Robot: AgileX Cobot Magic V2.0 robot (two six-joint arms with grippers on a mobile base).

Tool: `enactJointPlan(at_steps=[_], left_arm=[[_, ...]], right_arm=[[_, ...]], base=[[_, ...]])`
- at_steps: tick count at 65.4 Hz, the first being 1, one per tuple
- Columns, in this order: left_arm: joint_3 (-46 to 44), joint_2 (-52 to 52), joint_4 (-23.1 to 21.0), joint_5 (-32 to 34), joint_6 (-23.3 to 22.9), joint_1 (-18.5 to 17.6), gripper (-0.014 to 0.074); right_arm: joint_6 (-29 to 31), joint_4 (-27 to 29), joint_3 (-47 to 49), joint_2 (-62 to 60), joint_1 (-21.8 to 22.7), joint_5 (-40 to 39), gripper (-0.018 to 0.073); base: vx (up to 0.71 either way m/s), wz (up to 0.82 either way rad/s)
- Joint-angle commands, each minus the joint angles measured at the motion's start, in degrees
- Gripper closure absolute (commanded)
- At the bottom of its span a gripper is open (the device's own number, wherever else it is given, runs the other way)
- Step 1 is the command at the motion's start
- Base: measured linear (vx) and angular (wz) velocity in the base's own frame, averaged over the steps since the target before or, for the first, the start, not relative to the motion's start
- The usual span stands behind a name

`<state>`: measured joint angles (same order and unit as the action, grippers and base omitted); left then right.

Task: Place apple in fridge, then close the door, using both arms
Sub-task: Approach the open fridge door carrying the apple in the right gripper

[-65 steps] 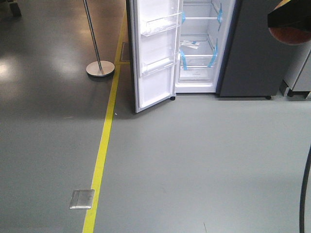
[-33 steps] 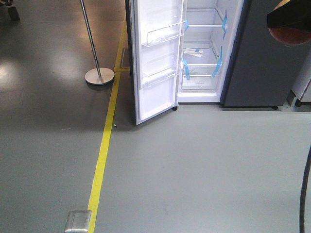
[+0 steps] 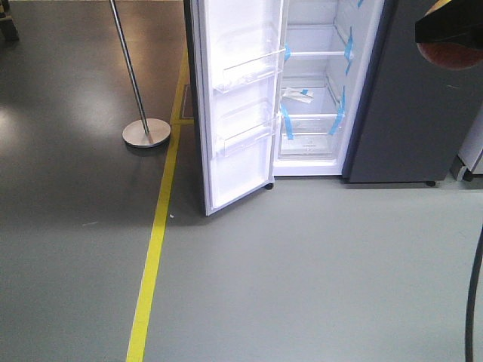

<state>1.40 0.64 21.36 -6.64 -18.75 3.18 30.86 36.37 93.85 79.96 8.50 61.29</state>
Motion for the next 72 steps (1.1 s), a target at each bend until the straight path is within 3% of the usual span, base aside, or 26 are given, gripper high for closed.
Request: enactJointPlan(at_steps=[1,72], left_arm=[[-1.05,0.86,-0.34,3.52,-0.13,-0.33,0.0603],[-1.05,0.86,-0.34,3.52,-0.13,-0.33,0.0603]], right_arm=[[0.3,2.49,1.77,-1.82,0.18,-3.41,0.0437],[0.3,2.49,1.77,-1.82,0.18,-3.41,0.0437]], base=[[0.22,-0.03],[0.19,-0.01]])
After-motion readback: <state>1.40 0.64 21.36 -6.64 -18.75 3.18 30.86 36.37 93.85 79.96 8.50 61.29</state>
